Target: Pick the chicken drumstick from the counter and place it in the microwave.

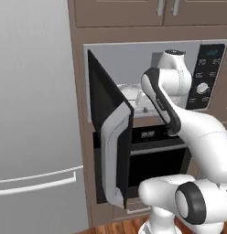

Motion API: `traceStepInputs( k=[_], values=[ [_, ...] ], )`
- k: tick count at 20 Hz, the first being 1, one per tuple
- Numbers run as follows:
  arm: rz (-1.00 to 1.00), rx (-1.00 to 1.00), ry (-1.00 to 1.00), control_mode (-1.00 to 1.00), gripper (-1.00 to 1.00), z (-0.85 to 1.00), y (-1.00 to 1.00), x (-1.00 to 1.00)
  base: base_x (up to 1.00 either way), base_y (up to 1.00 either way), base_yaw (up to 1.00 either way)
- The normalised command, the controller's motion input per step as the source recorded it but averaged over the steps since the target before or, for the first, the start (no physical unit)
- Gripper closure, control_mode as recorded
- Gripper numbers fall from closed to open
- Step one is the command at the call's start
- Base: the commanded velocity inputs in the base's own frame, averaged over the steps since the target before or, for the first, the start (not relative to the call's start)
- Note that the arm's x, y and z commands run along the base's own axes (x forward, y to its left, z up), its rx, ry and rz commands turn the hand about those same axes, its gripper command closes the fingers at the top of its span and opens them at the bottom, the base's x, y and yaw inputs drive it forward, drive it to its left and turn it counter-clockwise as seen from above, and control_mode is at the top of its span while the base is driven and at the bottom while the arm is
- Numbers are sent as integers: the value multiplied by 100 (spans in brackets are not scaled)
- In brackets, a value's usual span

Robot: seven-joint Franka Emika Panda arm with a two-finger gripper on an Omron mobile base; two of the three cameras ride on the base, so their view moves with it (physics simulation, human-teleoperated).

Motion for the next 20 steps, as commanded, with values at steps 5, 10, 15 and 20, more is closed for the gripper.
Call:
traceStepInputs(
  k=[5, 10, 15, 20],
  values=[
    [0, 0, 0, 100, -100, 0, 0, 0, -81, -45, -4],
    [0, 0, 0, 100, -100, 0, 0, 0, -19, -15, -55],
    [0, 0, 0, 100, -100, 0, 0, 0, -1, 1, -80],
    [0, 0, 0, 100, -100, 0, 0, 0, 4, 0, -89]
  ],
)
